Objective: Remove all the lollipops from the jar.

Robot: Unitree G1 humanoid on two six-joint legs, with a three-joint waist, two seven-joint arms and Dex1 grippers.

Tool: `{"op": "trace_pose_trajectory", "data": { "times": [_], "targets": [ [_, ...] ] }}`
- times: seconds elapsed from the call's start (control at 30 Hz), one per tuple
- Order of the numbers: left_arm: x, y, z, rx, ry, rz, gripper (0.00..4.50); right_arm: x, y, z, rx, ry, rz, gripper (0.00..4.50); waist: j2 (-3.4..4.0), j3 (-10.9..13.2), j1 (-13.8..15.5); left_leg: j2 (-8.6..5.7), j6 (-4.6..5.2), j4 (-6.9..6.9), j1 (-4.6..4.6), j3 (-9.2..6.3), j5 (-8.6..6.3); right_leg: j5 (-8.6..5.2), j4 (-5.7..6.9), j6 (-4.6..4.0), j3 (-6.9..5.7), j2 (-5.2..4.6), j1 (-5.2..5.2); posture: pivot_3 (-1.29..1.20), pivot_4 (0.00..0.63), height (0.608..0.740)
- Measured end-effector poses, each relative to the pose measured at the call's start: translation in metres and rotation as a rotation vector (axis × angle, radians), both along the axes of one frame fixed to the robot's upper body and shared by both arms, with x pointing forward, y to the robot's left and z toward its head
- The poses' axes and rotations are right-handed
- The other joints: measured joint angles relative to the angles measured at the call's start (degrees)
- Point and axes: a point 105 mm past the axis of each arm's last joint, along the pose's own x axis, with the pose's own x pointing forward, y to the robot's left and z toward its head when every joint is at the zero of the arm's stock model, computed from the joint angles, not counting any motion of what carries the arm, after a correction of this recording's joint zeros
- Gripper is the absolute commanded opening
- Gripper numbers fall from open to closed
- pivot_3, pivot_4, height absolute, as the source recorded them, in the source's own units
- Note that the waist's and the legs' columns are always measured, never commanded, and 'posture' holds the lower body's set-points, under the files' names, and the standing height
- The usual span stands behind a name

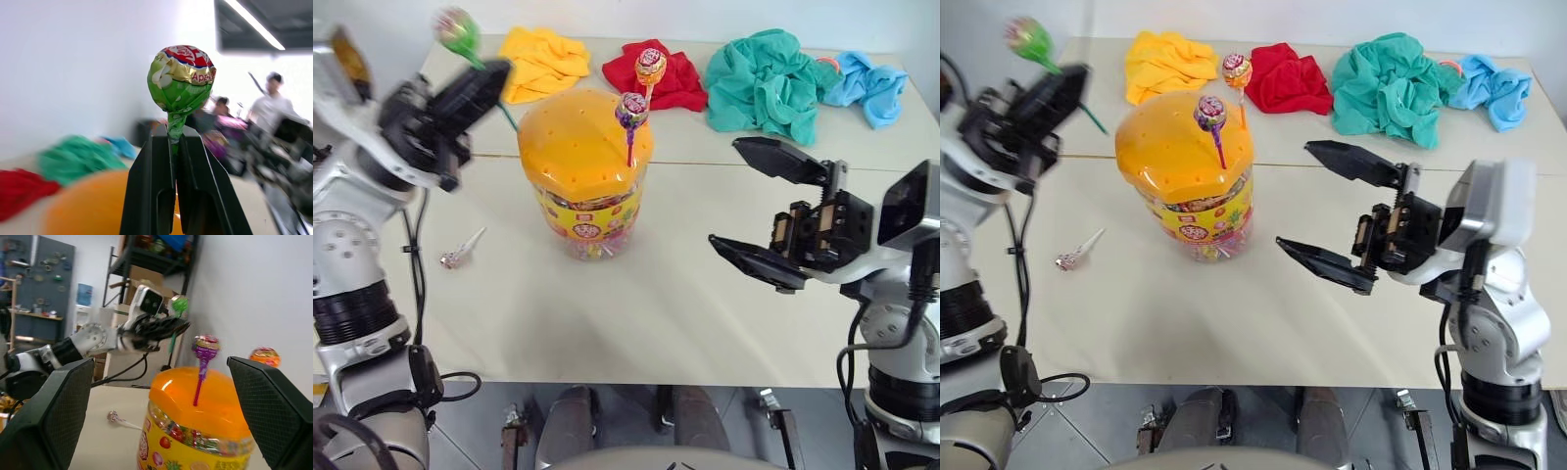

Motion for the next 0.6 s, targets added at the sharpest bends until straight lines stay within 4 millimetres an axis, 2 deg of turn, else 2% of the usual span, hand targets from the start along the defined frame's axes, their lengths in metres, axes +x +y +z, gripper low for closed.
{"op": "trace_pose_trajectory", "data": {
  "times": [0.07, 0.13, 0.17, 0.23, 0.33, 0.43, 0.5, 0.57, 0.6],
  "targets": [
    [0.001, 0.025, -0.016, 0.028, 0.095, 0.124, 0.05, 0.001, 0.004, -0.009, -0.068, 0.004, 0.047, 4.50, 0.01, 0.0, -0.7, 0.01, 0.00, -0.16, 0.15, 0.07, 0.00, 0.00, -0.01, 0.00, 0.07, 0.00, 0.00, 0.00, 0.150, 0.740],
    [0.000, 0.054, -0.057, 0.096, 0.281, 0.265, 0.05, 0.007, 0.005, -0.028, -0.176, 0.044, 0.089, 4.50, 0.00, 0.0, -0.8, 0.01, 0.00, -0.17, 0.07, 0.04, 0.00, 0.00, -0.03, 0.00, 0.00, 0.00, 0.00, 0.00, 0.150, 0.740],
    [-0.003, 0.060, -0.071, 0.130, 0.338, 0.299, 0.05, 0.009, 0.006, -0.033, -0.204, 0.051, 0.102, 4.50, -0.01, 0.0, -0.7, 0.01, 0.00, -0.14, 0.04, 0.03, 0.00, 0.00, -0.05, 0.00, -0.01, 0.00, 0.00, 0.00, 0.150, 0.740],
    [-0.026, 0.076, -0.121, 0.318, 0.541, 0.398, 0.05, 0.015, 0.007, -0.047, -0.293, 0.058, 0.121, 4.50, -0.08, 0.0, -0.9, -0.01, 0.10, -0.12, 0.09, 0.12, -0.15, 0.00, -0.07, 0.00, 0.11, -0.03, -0.01, 0.00, 0.150, 0.740],
    [-0.060, 0.085, -0.180, 0.441, 0.814, 0.448, 0.05, 0.027, -0.003, -0.074, -0.406, 0.100, 0.083, 4.50, -0.11, 0.0, -0.5, 0.08, 0.08, 0.04, -0.03, 0.10, -0.23, 0.00, -0.15, 0.01, 0.08, 0.00, -0.02, 0.00, 0.150, 0.740],
    [-0.083, 0.079, -0.208, 0.536, 0.919, 0.474, 0.05, 0.032, -0.008, -0.085, -0.443, 0.097, 0.059, 4.50, -0.10, 0.0, 0.5, 0.11, 0.04, 0.19, -0.03, 0.08, -0.30, 0.00, -0.14, 0.00, 0.13, 0.00, 0.03, 0.00, 0.150, 0.740],
    [-0.088, 0.077, -0.221, 0.558, 0.955, 0.495, 0.54, 0.031, -0.011, -0.090, -0.441, 0.110, 0.045, 4.50, -0.10, 0.0, 0.9, 0.12, 0.03, 0.22, 0.00, 0.10, -0.30, -0.01, -0.13, -0.01, 0.17, 0.00, 0.02, 0.00, 0.150, 0.740],
    [-0.087, 0.076, -0.222, 0.560, 0.937, 0.503, 0.98, 0.031, -0.013, -0.090, -0.436, 0.113, 0.037, 4.50, -0.09, 0.0, 1.0, 0.16, 0.02, 0.24, 0.05, 0.12, -0.31, -0.02, -0.12, -0.03, 0.21, 0.01, 0.01, 0.00, 0.150, 0.740],
    [-0.086, 0.075, -0.221, 0.571, 0.923, 0.506, 1.38, 0.032, -0.013, -0.088, -0.429, 0.110, 0.031, 4.50, -0.07, 0.0, 1.0, 0.17, 0.01, 0.23, 0.08, 0.12, -0.32, -0.02, -0.11, -0.04, 0.27, 0.02, 0.00, 0.00, 0.150, 0.740]
  ]
}}
